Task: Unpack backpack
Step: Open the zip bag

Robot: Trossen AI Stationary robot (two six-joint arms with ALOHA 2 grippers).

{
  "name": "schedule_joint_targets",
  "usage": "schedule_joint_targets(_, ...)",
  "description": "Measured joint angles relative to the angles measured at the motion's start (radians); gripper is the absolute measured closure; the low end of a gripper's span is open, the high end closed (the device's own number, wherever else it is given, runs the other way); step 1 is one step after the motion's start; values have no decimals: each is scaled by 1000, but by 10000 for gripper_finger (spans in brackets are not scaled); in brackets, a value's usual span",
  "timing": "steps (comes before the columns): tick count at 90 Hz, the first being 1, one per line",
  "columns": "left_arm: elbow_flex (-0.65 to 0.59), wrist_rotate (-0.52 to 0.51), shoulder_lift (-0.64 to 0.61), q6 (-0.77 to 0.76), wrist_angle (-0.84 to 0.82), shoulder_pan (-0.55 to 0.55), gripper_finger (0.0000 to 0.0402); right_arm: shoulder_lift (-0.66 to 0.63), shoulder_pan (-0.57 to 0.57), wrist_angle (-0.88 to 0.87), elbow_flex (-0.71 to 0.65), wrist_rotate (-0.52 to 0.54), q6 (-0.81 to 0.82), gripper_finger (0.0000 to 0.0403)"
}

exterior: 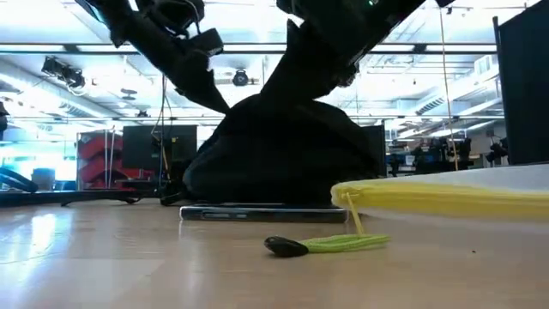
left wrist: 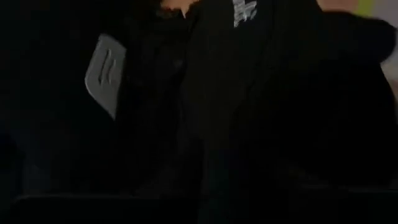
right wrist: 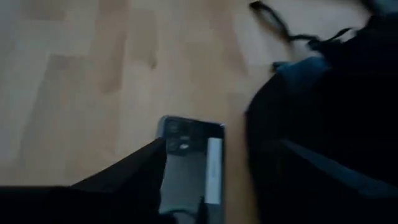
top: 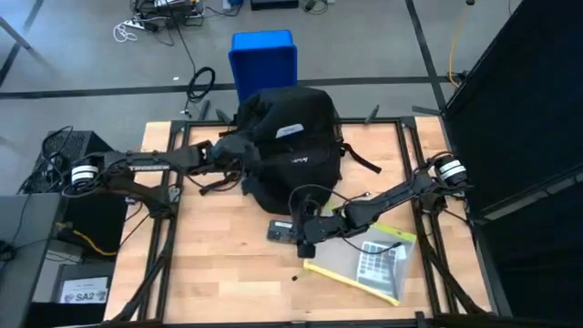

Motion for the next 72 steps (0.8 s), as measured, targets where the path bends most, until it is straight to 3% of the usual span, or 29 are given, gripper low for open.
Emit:
schedule_joint_targets(13,0,3,-57,-54,-21,-32,287,0,0,-2,0,33,-33,157)
schedule_joint_targets(25,-3,281,-67,-157,106,-142,269,-24,19,-42,7,36,-44,174)
schedule_joint_targets(31,-21,332,-53,-144,205,-244,265,-49,43,-78,18,40,-50,184)
schedule_joint_targets(45,-58,139,34,-16,352,-482,264,-112,112,-109,25,41,-63,208)
schedule_joint_targets(58,-63,-69,164,52,455,-620,264,-133,190,-104,26,75,-88,230)
schedule_joint_targets(72,-63,-128,326,106,602,-679,264,-116,252,-134,26,121,-42,254)
